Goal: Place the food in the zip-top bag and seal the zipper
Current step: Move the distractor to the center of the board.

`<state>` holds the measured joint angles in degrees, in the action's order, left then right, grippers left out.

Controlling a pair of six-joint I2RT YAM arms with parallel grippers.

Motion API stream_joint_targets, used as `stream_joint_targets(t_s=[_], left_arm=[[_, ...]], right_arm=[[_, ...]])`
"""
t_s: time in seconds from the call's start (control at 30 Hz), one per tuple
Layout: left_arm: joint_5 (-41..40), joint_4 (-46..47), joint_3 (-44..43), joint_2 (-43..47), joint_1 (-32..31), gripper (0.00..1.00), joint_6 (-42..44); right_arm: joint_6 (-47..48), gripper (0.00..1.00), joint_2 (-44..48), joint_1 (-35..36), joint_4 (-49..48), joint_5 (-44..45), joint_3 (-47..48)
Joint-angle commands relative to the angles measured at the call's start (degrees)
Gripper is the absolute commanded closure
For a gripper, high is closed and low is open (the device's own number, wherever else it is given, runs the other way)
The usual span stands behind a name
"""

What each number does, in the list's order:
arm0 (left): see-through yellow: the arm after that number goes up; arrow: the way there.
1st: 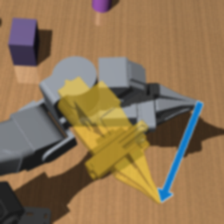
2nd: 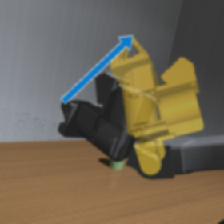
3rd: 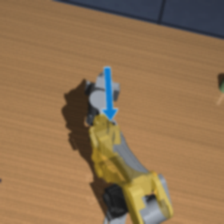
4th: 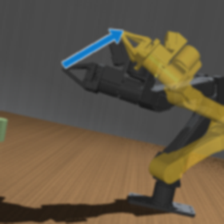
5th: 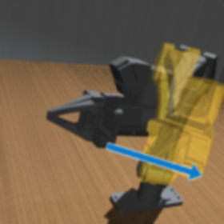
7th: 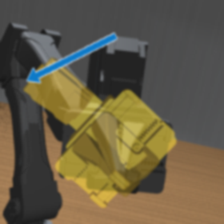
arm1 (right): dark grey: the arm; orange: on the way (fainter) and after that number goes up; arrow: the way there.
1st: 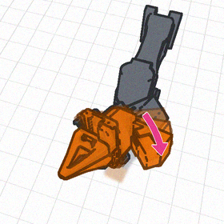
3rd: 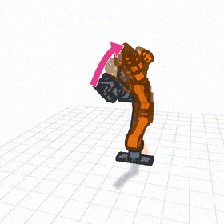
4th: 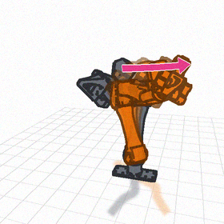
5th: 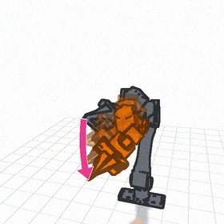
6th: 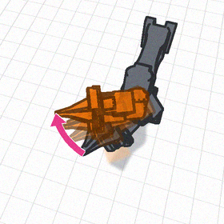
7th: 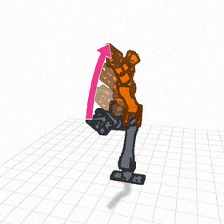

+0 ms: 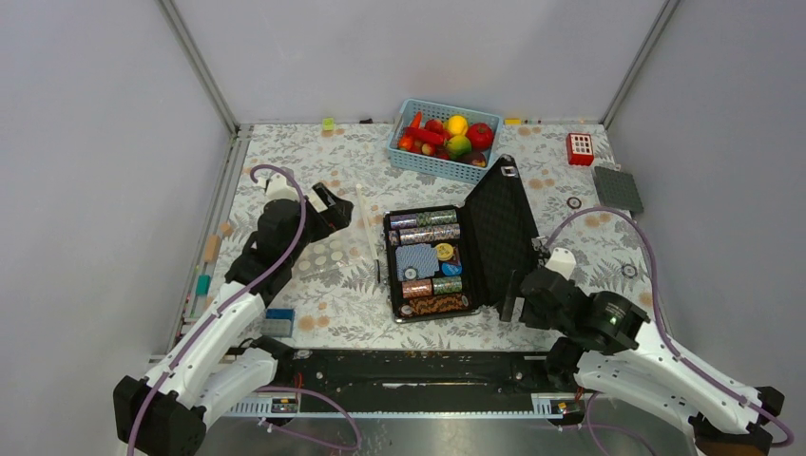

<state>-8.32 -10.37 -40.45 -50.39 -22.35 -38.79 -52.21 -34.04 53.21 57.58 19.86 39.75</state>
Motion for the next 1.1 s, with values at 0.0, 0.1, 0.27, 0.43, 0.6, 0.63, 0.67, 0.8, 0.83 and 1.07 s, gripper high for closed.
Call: stream_joint_targets(t_s=[0.0,0.1,0.27,0.43,0.6,0.63,0.67,0.8,0.83,1.07], left_arm=[[1.05,3.21,-1.18,0.29,-0.01,0.01,1.04],[0.94,3.56,-1.04,0.29,-0.02,0.01,0.95],[0.77,3.61,-1.04,-0.12,0.05,0.01,1.0],[0.27,2.78,-1.3,-0.15,0.07,0.01,1.06],[0.36,3.03,-1.07,0.03,0.02,0.01,1.23],[0.37,3.14,-0.98,0.1,0.0,0.01,1.29],[0.35,3.28,-0.85,0.11,-0.03,0.01,1.34],[0.87,3.82,-0.69,0.01,0.0,0.01,1.2],[0.93,3.91,-0.69,-0.02,-0.01,0.01,1.25],[1.02,4.42,-0.83,-1.02,0.1,0.01,1.0]], right_arm=[[-3.8,0.06,0.7,-0.12,8.38,6.84,4.23],[-5.71,0.07,0.94,-0.13,9.54,12.09,4.63],[-2.09,0.08,-1.85,-0.12,0.57,17.0,4.62],[-2.97,0.2,-6.58,-0.17,-2.57,23.88,4.52],[-3.94,0.54,-10.72,-0.32,-2.88,28.27,4.74],[-4.04,0.59,-11.39,-0.63,-2.83,29.1,4.8],[-4.14,0.63,-11.95,-1.1,-2.9,29.79,4.88],[-1.97,0.73,-13.1,-5.22,-3.77,31.32,5.47],[-0.81,0.77,-13.1,-6.43,-4.2,31.99,5.51],[10.48,0.98,-11.72,-16.4,-14.25,34.38,4.35]])
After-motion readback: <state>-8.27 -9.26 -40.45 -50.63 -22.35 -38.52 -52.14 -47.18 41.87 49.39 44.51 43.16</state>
